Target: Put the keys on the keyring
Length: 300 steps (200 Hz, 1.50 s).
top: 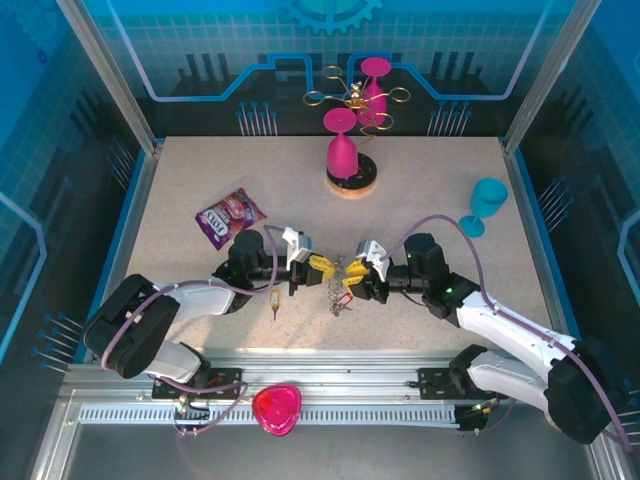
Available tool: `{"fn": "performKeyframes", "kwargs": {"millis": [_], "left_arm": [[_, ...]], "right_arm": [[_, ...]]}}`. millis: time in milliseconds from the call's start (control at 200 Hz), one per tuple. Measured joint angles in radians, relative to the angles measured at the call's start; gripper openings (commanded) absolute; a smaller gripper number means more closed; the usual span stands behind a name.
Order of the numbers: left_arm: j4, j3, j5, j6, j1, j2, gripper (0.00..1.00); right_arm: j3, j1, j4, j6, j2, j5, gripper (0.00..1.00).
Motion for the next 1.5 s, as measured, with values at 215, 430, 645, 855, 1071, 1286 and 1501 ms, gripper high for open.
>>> {"fn": "performKeyframes", "kwargs": {"millis": [215,430,645,855,1071,1286,1501], "left_arm": [[0.019,0.0,0.016,-0.001,0.0,0.0,0.0],[0.031,0.0,0.032,-0.001,-0.002,0.0,0.0],[0.032,0.0,0.036,-0.001,-0.002,0.0,0.0],[0.031,0.0,0.037,0.0,-0.002,0.0,0.0],[-0.079,0.0,0.003,0.063,-0.006,-0.036,0.27],[-0.347,0.037,-0.035,0.225,-0.006,-0.131,0.3],[-0.474,0.075,-0.047,0.309,-0.006,-0.142,0.3]], "right_arm": [[-0.008,0.0,0.097,0.017,0.012,-0.01,0.25],[-0.008,0.0,0.133,0.031,0.035,-0.028,0.2],[-0.008,0.0,0.154,0.038,0.053,-0.04,0.13],[-0.008,-0.003,0.159,0.048,0.063,-0.075,0.0],[0.045,-0.006,-0.006,-0.029,0.063,-0.071,0.0],[0.225,0.01,-0.345,-0.181,0.098,0.008,0.0],[0.391,0.047,-0.593,-0.279,0.176,0.08,0.0]]}}
